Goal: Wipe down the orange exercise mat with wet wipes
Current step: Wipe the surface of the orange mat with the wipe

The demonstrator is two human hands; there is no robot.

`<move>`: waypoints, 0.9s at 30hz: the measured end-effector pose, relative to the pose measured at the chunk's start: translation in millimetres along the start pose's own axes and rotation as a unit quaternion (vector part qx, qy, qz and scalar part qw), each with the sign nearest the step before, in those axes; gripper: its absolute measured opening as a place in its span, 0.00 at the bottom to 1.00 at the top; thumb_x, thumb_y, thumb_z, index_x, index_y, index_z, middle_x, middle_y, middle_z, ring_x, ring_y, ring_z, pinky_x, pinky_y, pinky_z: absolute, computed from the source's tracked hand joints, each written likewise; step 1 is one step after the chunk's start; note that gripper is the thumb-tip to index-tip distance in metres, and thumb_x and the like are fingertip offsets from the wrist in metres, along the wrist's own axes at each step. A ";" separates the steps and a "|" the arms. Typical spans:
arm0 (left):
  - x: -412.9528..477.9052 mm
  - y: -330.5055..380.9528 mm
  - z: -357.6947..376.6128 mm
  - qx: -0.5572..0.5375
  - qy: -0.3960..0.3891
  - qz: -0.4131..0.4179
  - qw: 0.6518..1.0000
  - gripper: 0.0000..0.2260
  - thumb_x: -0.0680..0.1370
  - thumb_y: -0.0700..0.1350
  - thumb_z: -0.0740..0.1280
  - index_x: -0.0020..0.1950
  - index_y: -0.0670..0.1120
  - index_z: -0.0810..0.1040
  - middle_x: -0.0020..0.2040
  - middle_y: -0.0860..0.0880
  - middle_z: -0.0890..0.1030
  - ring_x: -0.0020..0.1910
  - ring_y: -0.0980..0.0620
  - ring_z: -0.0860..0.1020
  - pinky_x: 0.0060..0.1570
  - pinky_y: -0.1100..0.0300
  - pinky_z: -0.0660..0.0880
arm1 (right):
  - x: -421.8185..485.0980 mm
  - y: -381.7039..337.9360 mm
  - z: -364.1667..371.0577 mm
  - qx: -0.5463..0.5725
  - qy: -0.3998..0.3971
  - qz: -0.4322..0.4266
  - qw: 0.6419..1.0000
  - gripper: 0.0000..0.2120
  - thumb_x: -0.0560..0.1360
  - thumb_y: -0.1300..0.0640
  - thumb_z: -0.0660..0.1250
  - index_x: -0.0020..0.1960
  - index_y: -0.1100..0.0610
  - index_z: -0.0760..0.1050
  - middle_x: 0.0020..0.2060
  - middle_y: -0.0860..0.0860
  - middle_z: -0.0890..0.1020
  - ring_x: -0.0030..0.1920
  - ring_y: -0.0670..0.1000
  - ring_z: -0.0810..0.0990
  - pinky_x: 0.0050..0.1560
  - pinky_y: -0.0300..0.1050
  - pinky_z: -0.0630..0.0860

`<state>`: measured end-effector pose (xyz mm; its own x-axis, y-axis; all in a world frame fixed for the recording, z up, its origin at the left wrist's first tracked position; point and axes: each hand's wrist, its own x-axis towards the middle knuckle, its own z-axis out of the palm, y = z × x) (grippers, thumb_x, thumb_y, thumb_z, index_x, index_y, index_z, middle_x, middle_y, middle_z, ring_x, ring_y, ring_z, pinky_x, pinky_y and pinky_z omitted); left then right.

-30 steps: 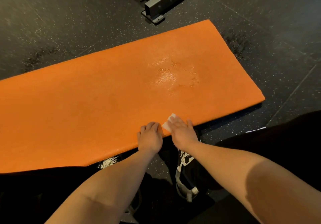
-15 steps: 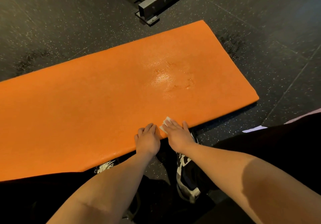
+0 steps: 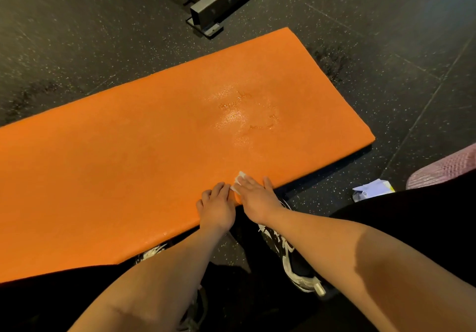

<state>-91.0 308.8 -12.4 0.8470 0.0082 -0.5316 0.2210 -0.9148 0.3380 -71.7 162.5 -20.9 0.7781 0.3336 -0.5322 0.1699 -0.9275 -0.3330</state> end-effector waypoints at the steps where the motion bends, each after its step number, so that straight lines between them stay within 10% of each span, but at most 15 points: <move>1: 0.0 0.9 -0.6 0.001 0.004 0.001 1.000 0.21 0.85 0.51 0.53 0.80 0.55 0.61 0.80 0.55 0.58 0.75 0.44 0.57 0.71 0.47 0.58 | -0.3 5.4 -2.7 -0.003 -0.001 -0.001 1.000 0.30 0.84 0.60 0.53 0.83 0.47 0.49 0.82 0.46 0.47 0.81 0.47 0.40 0.77 0.63 0.35; 8: 2.7 0.6 -5.4 0.002 0.014 0.001 1.000 0.21 0.83 0.53 0.54 0.77 0.62 0.64 0.80 0.58 0.59 0.72 0.46 0.58 0.68 0.47 0.57 | 5.1 49.1 -33.7 0.072 0.062 0.263 0.960 0.31 0.83 0.60 0.51 0.83 0.51 0.47 0.83 0.49 0.45 0.82 0.52 0.40 0.78 0.64 0.38; 18: 19.4 -1.4 -3.7 -0.002 0.020 -0.011 1.000 0.24 0.83 0.52 0.56 0.80 0.57 0.59 0.79 0.58 0.61 0.68 0.46 0.63 0.65 0.48 0.59 | 41.1 -4.4 -16.6 0.028 -0.033 -0.001 0.999 0.26 0.85 0.57 0.50 0.82 0.48 0.52 0.82 0.45 0.50 0.81 0.46 0.42 0.78 0.63 0.37; 27: 20.3 -0.7 3.6 0.024 -0.018 -0.013 0.999 0.24 0.83 0.53 0.56 0.79 0.59 0.58 0.81 0.57 0.54 0.72 0.45 0.58 0.69 0.46 0.57 | 42.0 24.1 -22.6 0.041 0.024 0.196 0.980 0.37 0.79 0.62 0.55 0.83 0.51 0.43 0.82 0.48 0.41 0.81 0.51 0.39 0.79 0.63 0.39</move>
<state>-75.8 308.2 -26.2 0.8238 0.0183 -0.5667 0.2183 -0.9327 0.2872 -21.3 150.3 -33.7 0.8021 -0.0548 -0.5947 -0.1948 -0.9653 -0.1737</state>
